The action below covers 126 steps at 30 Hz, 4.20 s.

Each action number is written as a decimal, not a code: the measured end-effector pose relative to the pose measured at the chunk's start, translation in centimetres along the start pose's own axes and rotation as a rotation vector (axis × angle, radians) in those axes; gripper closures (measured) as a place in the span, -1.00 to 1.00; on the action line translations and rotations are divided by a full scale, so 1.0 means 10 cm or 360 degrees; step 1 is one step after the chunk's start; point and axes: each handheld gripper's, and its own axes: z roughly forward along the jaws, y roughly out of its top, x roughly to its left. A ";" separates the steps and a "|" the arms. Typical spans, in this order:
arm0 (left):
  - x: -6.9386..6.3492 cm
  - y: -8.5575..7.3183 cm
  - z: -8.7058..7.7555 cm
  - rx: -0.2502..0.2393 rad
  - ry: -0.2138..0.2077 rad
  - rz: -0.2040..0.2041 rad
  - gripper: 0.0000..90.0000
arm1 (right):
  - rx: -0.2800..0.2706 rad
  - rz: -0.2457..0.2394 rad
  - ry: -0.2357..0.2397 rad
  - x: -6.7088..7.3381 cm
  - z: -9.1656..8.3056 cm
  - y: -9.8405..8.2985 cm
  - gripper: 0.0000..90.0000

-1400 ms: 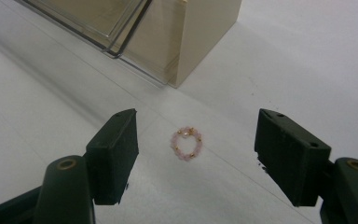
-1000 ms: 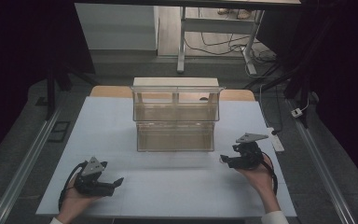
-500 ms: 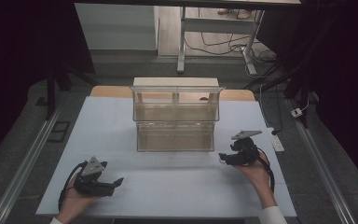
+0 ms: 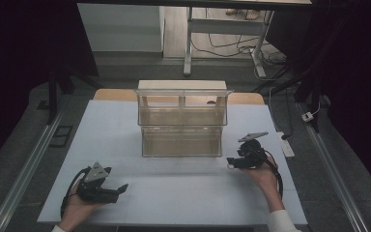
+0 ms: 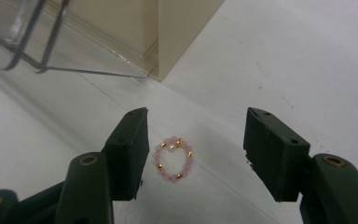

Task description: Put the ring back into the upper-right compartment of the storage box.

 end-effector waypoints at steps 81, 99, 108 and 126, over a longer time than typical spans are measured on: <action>0.04 -0.02 -0.03 -0.0009 0.0017 -0.0009 -0.73 | -0.0052 -0.0037 -0.0007 0.05 -0.21 0.03 0.94; 0.04 -0.02 -0.03 -0.0008 0.0017 -0.0011 -0.73 | -0.0154 -0.0034 -0.0022 0.06 -0.34 0.06 0.94; 0.04 -0.02 -0.03 -0.0009 0.0019 -0.0013 -0.73 | -0.0266 -0.0029 -0.0035 0.09 -0.49 0.09 0.94; 0.04 -0.01 -0.03 -0.0014 0.0019 -0.0014 -0.73 | -0.0477 -0.0104 -0.0054 0.27 -0.79 0.20 0.94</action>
